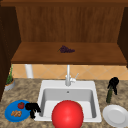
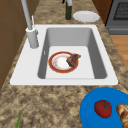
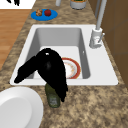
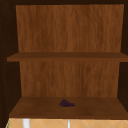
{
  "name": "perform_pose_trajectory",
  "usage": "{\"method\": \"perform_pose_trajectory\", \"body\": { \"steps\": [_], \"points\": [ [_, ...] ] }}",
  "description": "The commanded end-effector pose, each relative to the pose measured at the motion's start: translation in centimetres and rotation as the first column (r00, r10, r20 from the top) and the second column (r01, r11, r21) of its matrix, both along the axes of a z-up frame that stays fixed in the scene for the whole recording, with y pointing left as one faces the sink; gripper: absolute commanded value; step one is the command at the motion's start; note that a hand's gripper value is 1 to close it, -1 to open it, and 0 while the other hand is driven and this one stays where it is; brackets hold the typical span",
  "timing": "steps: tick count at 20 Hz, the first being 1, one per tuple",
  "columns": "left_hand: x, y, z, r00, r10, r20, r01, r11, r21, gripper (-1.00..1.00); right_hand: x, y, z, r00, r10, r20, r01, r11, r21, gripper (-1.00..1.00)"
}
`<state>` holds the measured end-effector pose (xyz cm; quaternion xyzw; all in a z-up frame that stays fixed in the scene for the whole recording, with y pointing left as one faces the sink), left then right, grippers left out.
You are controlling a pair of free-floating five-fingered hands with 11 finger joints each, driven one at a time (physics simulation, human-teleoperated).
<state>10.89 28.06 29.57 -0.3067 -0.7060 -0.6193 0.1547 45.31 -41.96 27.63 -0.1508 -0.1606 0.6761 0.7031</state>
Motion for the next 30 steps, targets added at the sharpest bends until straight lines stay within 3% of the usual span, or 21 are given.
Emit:
{"method": "perform_pose_trajectory", "body": {
  "steps": [1,8,10,11,12,16,19,24,28,30],
  "points": [
    [0.0,0.0,0.0,1.0,0.0,0.0,0.0,1.0,0.0,0.0,0.0,0.8,0.0,1.0,0.0,0.0,0.0,0.999,-0.033,-1.0],
    [0.0,0.0,0.0,1.0,0.0,0.0,0.0,1.0,0.0,0.0,-0.2,1.6,-0.1,1.0,-0.001,0.0,0.001,0.999,-0.043,-1.0],
    [0.0,0.0,0.0,1.0,0.0,0.0,0.0,1.0,0.0,0.0,-1.0,1.4,-0.9,0.999,-0.01,0.037,0.011,0.999,-0.04,-1.0],
    [0.0,0.0,0.0,1.0,0.0,0.0,0.0,1.0,0.0,0.0,-1.2,1.2,-1.2,0.998,-0.012,0.055,0.014,0.999,-0.036,1.0],
    [0.0,0.0,0.0,1.0,0.0,0.0,0.0,1.0,0.0,0.0,-1.2,1.4,-2.0,0.996,0.021,0.09,-0.016,0.999,-0.051,1.0],
    [0.0,0.0,0.0,1.0,0.0,0.0,0.0,1.0,0.0,0.0,-1.2,1.0,-2.7,0.992,0.012,0.126,-0.007,0.999,-0.04,1.0],
    [0.0,0.0,0.0,1.0,0.0,0.0,0.0,1.0,0.0,0.0,-0.9,0.7,-2.2,0.979,-0.006,0.202,0.012,1.0,-0.026,1.0],
    [0.0,0.0,0.0,1.0,0.0,0.0,0.0,1.0,0.0,0.0,-0.2,0.7,0.5,0.957,-0.021,0.291,0.024,1.0,-0.007,1.0],
    [0.0,0.0,0.0,1.0,0.0,0.0,0.0,1.0,0.0,0.0,-1.0,0.4,3.4,0.948,-0.016,0.317,0.021,1.0,-0.014,1.0],
    [0.0,0.0,0.0,1.0,0.0,0.0,0.0,1.0,0.0,0.0,-2.6,0.8,4.0,0.95,-0.014,0.313,0.024,0.999,-0.028,1.0]
  ]
}}
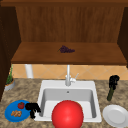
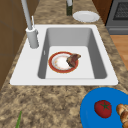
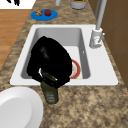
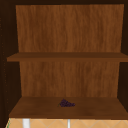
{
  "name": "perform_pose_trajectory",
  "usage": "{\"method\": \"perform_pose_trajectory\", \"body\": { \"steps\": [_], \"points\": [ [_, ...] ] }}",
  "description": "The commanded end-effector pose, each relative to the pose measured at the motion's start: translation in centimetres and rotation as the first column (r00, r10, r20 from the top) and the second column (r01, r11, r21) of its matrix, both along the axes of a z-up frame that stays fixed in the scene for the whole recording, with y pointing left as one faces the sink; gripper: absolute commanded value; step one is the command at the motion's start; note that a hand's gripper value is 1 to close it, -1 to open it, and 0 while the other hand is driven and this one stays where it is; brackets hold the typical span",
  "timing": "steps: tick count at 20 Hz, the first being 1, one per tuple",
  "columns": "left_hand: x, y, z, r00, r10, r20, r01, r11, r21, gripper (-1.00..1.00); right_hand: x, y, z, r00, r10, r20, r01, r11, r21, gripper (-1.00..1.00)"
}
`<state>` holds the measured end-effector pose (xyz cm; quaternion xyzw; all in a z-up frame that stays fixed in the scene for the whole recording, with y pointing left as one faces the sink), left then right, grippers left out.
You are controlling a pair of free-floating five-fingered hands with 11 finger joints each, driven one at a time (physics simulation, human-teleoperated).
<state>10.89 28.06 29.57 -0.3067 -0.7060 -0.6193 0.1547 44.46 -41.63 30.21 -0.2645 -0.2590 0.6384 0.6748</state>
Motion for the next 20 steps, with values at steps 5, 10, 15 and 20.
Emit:
{"method": "perform_pose_trajectory", "body": {
  "steps": [5,10,15,20],
  "points": [
    [0.0,0.0,0.0,1.0,0.0,0.0,0.0,1.0,0.0,0.0,-4.1,1.2,1.8,0.984,0.0,0.179,0.012,0.997,-0.07,1.0],
    [0.0,0.0,0.0,1.0,0.0,0.0,0.0,1.0,0.0,0.0,-8.0,2.0,3.8,0.983,-0.004,0.182,0.015,0.998,-0.061,1.0],
    [0.0,0.0,0.0,1.0,0.0,0.0,0.0,1.0,0.0,0.0,-11.8,3.3,5.3,0.984,-0.005,0.18,0.016,0.998,-0.062,1.0],
    [0.0,0.0,0.0,1.0,0.0,0.0,0.0,1.0,0.0,0.0,-15.6,5.1,5.4,0.979,0.0,0.205,0.019,0.996,-0.088,1.0]
  ]
}}
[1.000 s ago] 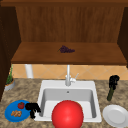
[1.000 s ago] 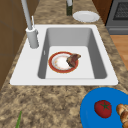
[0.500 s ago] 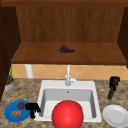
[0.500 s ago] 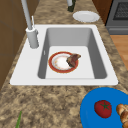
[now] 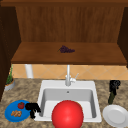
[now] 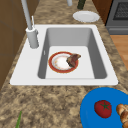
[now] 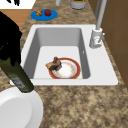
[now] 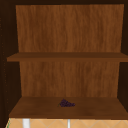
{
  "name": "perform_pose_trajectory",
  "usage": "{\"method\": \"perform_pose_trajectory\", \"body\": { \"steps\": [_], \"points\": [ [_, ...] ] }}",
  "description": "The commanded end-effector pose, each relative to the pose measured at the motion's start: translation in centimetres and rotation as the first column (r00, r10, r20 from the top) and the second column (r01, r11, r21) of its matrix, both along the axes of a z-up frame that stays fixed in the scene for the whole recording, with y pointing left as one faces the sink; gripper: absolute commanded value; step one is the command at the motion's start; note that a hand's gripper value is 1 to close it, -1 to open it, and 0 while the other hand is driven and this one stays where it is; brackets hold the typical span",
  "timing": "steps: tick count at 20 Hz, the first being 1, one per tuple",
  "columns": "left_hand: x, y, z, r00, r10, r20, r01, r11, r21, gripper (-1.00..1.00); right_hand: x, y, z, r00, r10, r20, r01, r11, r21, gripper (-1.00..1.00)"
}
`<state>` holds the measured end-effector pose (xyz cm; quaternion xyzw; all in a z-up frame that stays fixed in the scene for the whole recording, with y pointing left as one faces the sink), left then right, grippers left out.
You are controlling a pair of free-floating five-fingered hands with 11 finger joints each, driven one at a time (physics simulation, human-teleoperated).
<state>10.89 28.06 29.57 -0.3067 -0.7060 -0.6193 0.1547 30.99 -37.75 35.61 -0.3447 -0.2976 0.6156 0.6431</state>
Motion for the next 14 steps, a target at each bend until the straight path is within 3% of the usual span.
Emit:
{"method": "perform_pose_trajectory", "body": {
  "steps": [1,4,14],
  "points": [
    [0.0,0.0,0.0,1.0,0.0,0.0,0.0,1.0,0.0,0.0,-2.8,1.6,0.0,0.999,0.0,0.035,0.0,1.0,-0.028,1.0],
    [0.0,0.0,0.0,1.0,0.0,0.0,0.0,1.0,0.0,0.0,-4.8,2.7,0.2,0.999,0.0,0.036,0.002,0.999,-0.054,1.0],
    [0.0,0.0,0.0,1.0,0.0,0.0,0.0,1.0,0.0,0.0,-8.4,7.0,6.2,1.0,-0.031,0.001,0.031,0.998,-0.056,1.0]
  ]
}}
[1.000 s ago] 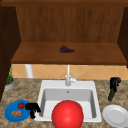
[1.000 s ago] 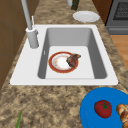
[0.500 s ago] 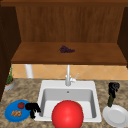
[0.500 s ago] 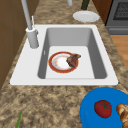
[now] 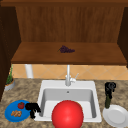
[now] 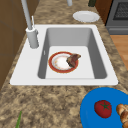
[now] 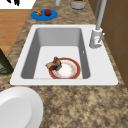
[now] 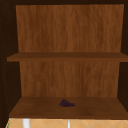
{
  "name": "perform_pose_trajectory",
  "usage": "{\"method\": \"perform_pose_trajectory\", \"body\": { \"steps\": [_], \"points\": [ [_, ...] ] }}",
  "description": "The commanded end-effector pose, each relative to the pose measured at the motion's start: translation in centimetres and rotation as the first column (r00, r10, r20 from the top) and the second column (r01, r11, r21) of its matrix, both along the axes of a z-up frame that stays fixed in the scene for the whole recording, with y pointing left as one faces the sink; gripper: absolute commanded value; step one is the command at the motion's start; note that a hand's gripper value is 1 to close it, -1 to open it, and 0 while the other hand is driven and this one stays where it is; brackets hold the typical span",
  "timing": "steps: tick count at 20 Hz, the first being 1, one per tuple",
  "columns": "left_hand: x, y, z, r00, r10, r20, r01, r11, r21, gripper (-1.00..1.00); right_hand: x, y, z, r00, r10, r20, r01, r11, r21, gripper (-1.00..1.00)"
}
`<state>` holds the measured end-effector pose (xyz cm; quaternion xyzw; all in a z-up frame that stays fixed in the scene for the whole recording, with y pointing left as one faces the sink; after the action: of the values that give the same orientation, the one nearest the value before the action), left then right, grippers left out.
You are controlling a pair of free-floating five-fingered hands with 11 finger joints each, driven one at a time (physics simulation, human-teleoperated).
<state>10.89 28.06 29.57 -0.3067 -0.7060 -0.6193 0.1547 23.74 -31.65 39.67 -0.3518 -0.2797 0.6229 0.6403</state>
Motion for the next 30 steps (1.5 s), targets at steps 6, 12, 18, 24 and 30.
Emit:
{"method": "perform_pose_trajectory", "body": {
  "steps": [6,12,18,24,30],
  "points": [
    [0.0,0.0,0.0,1.0,0.0,0.0,0.0,1.0,0.0,0.0,-4.7,2.5,6.3,1.0,-0.02,0.006,0.02,1.0,0.003,1.0],
    [0.0,0.0,0.0,1.0,0.0,0.0,0.0,1.0,0.0,0.0,-8.4,3.5,10.8,1.0,-0.023,0.006,0.023,1.0,0.017,1.0],
    [0.0,0.0,0.0,1.0,0.0,0.0,0.0,1.0,0.0,0.0,-12.4,3.6,15.6,1.0,-0.028,0.012,0.027,0.999,0.044,1.0],
    [0.0,0.0,0.0,1.0,0.0,0.0,0.0,1.0,0.0,0.0,-16.1,3.7,20.4,0.999,-0.034,0.019,0.033,0.999,0.036,1.0],
    [0.0,0.0,0.0,1.0,0.0,0.0,0.0,1.0,0.0,0.0,-19.4,5.4,24.9,0.999,-0.027,0.03,0.026,1.0,0.013,1.0]
  ]
}}
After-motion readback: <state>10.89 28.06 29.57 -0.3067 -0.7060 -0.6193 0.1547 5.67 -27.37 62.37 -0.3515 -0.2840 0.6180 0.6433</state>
